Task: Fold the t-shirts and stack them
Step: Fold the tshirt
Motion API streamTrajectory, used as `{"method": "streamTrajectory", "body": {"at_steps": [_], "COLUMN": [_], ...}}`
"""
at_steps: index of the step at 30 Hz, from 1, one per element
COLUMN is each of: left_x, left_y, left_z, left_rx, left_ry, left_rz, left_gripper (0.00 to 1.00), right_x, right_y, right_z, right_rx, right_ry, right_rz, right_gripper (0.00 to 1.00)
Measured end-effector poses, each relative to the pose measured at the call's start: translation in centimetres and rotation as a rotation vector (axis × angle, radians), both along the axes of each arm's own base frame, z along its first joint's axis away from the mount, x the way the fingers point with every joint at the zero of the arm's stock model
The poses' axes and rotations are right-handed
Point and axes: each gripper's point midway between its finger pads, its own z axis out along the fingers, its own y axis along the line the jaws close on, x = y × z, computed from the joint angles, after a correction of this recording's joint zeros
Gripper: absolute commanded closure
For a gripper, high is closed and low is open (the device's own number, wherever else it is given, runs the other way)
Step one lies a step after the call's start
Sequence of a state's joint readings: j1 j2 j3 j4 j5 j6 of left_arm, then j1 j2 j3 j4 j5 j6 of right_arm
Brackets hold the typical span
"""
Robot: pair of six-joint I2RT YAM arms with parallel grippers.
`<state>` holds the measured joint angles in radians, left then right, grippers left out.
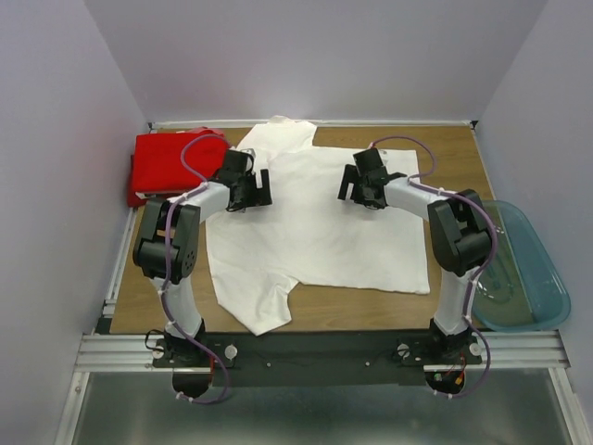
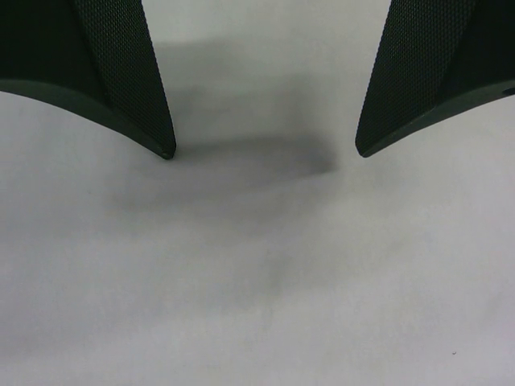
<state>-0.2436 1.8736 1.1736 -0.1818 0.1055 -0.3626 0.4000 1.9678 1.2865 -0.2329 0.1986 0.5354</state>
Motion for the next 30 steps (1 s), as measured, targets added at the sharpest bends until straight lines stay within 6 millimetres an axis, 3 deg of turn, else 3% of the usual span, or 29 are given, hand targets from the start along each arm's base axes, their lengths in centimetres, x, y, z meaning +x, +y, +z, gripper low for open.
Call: {"method": "streamTrajectory", "body": {"at_steps": [13,18,22,25,28,30], "left_x": [6.0,6.8,5.8,3.3,-1.3,-3.4], "left_y": [-1.7,-2.4,-2.7,-2.0,0.2,1.9], "left_z": [0.6,2.0,6.2,11.7,18.2,20.3], "left_rx": [-0.013,-0.020,-0.019,-0.032,-0.075,-0.089], "left_ry": [-0.046,-0.076,-0.137,-0.232,-0.361,-0.425], "left_rz": [-0.025,-0.036,-0.022,0.035,0.151,0.222], "left_gripper": [0.02,0.02,0.02,0.02,0.02,0.02], "right_x": [4.0,3.9,3.0,2.0,-0.4,-3.1], "right_y": [-2.3,-2.5,-2.4,-1.4,-0.2,1.4], "right_z": [0.1,0.2,1.9,6.3,10.7,11.8], "right_rx": [-0.013,-0.034,-0.030,0.037,0.118,0.150], "right_ry": [0.002,0.028,0.034,-0.025,-0.097,-0.108], "right_rz": [-0.082,-0.033,0.037,0.101,0.160,0.200], "right_gripper": [0.00,0.00,0.00,0.00,0.01,0.01]}}
